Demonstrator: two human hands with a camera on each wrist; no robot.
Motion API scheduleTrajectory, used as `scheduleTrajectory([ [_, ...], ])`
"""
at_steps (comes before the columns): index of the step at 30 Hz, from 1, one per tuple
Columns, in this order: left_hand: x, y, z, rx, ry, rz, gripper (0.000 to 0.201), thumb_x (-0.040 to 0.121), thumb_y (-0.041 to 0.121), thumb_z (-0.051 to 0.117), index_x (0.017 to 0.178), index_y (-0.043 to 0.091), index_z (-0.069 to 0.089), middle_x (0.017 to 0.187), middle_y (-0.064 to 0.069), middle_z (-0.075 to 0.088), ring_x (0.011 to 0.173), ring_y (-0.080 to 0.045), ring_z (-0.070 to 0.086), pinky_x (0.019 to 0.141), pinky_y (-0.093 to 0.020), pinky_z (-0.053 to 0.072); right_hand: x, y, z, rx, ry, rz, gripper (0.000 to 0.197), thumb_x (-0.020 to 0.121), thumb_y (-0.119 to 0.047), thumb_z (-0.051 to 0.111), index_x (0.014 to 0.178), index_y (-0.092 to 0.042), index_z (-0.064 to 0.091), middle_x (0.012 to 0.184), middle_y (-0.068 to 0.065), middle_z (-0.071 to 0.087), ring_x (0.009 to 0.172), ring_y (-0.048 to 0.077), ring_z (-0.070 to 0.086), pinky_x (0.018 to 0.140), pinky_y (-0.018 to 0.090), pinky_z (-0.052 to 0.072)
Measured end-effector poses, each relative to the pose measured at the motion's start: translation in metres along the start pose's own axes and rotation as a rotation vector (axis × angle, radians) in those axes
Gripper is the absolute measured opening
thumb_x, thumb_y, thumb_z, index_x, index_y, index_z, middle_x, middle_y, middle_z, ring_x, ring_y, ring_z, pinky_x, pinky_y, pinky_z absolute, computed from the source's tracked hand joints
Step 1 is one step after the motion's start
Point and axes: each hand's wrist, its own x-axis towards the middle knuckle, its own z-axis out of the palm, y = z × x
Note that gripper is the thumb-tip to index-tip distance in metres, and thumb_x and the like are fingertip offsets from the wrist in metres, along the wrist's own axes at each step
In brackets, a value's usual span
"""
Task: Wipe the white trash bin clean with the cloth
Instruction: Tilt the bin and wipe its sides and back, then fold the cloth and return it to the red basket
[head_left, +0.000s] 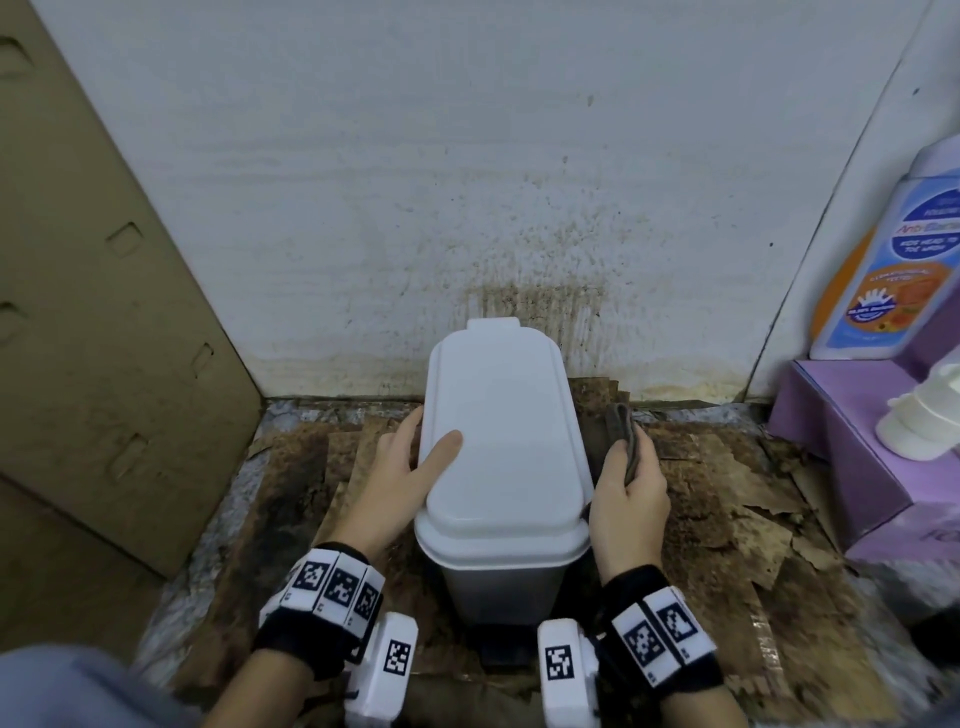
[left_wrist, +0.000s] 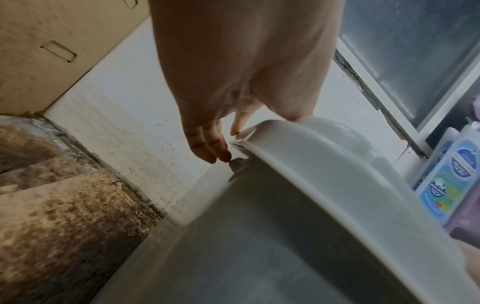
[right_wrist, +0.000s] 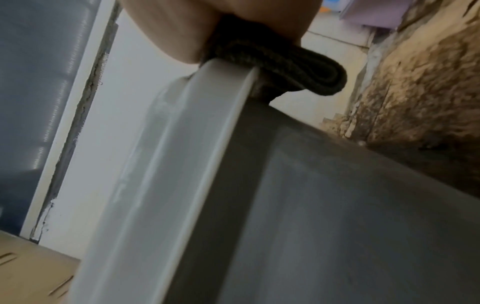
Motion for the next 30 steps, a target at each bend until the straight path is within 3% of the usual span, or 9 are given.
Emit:
scheduleTrajectory([
  [4, 0.001, -0.006, 0.001, 0.032, 0.037, -0.005, 0.08, 0.076, 0.084, 0.061, 0.146, 0.052, 0.04, 0.144, 0.01, 0.046, 0.123, -0.013, 0.059, 0.105, -0.048, 0.051, 0.007, -0.014, -0.003, -0.088, -0.046, -0.206, 0.038, 0.109, -0.022, 0.04, 0.145, -0.024, 0.051, 0.128, -0.004, 0.063, 0.119, 0.012, 0.056, 0.094, 0.021, 0.041],
  [8, -0.001, -0.003, 0.006, 0.112, 0.132, 0.054, 0.054, 0.098, 0.065, 0.043, 0.145, 0.04, 0.044, 0.135, 0.01, 0.042, 0.123, -0.002, 0.046, 0.113, -0.041, 0.04, 0.004, -0.027, 0.006, -0.29, -0.323, -0.53, 0.045, 0.107, -0.019, 0.042, 0.148, -0.038, 0.043, 0.118, -0.022, 0.055, 0.116, 0.009, 0.05, 0.098, 0.027, 0.04],
  [11, -0.004, 0.0, 0.005, 0.218, 0.213, 0.127, 0.042, 0.106, 0.055, 0.027, 0.137, 0.037, 0.05, 0.128, 0.011, 0.049, 0.12, 0.011, 0.038, 0.115, -0.038, 0.034, -0.001, -0.024, 0.017, -0.643, -0.57, -0.765, 0.047, 0.104, -0.022, 0.043, 0.149, -0.035, 0.041, 0.132, -0.016, 0.056, 0.123, 0.013, 0.047, 0.107, 0.036, 0.034],
  [13, -0.007, 0.006, 0.004, 0.256, 0.23, 0.156, 0.036, 0.11, 0.04, 0.025, 0.131, 0.034, 0.054, 0.118, 0.023, 0.05, 0.12, 0.01, 0.04, 0.111, -0.033, 0.034, -0.003, -0.023, 0.02, -0.782, -0.637, -0.845, 0.046, 0.102, -0.029, 0.039, 0.148, -0.034, 0.043, 0.142, -0.014, 0.052, 0.13, 0.012, 0.043, 0.11, 0.032, 0.028],
  [16, -0.01, 0.015, 0.005, 0.236, 0.273, 0.148, 0.039, 0.11, 0.036, 0.027, 0.13, 0.03, 0.059, 0.116, 0.023, 0.05, 0.123, -0.007, 0.048, 0.107, -0.032, 0.037, 0.0, -0.023, 0.019, -0.795, -0.731, -0.868, 0.048, 0.1, -0.036, 0.034, 0.147, -0.036, 0.045, 0.151, -0.013, 0.047, 0.137, 0.01, 0.038, 0.113, 0.029, 0.024],
  [19, -0.007, 0.016, 0.007, 0.21, 0.284, 0.176, 0.039, 0.11, 0.037, 0.034, 0.136, 0.028, 0.062, 0.124, 0.008, 0.054, 0.121, -0.005, 0.051, 0.108, -0.03, 0.038, 0.005, -0.023, 0.011, -0.781, -0.825, -0.857, 0.05, 0.097, -0.042, 0.036, 0.145, -0.041, 0.047, 0.158, -0.017, 0.04, 0.144, 0.006, 0.032, 0.119, 0.032, 0.021],
  [23, 0.001, 0.014, 0.007, 0.303, 0.239, 0.215, 0.039, 0.105, 0.047, 0.043, 0.136, 0.034, 0.063, 0.117, 0.011, 0.049, 0.116, -0.01, 0.054, 0.107, -0.038, 0.045, 0.003, -0.025, 0.001, -0.688, -0.811, -0.786, 0.048, 0.091, -0.055, 0.05, 0.137, -0.045, 0.057, 0.156, -0.027, 0.037, 0.147, -0.01, 0.019, 0.124, 0.032, 0.004],
  [26, 0.007, 0.013, 0.004, 0.426, 0.158, 0.169, 0.054, 0.092, 0.066, 0.043, 0.14, 0.044, 0.056, 0.115, 0.01, 0.042, 0.115, -0.018, 0.049, 0.107, -0.044, 0.045, 0.001, -0.02, -0.006, -0.51, -0.697, -0.666, 0.041, 0.097, -0.059, 0.044, 0.129, -0.042, 0.064, 0.149, -0.027, 0.046, 0.146, -0.008, 0.024, 0.122, 0.028, 0.006],
  [30, 0.006, 0.021, 0.011, 0.529, 0.143, 0.209, 0.043, 0.099, 0.052, 0.052, 0.141, 0.046, 0.054, 0.117, 0.001, 0.038, 0.116, -0.021, 0.038, 0.11, -0.04, 0.038, -0.001, -0.004, -0.011, -0.485, -0.436, -0.55, 0.032, 0.104, -0.041, 0.046, 0.133, -0.038, 0.058, 0.145, -0.024, 0.047, 0.138, -0.001, 0.034, 0.118, 0.037, 0.025],
])
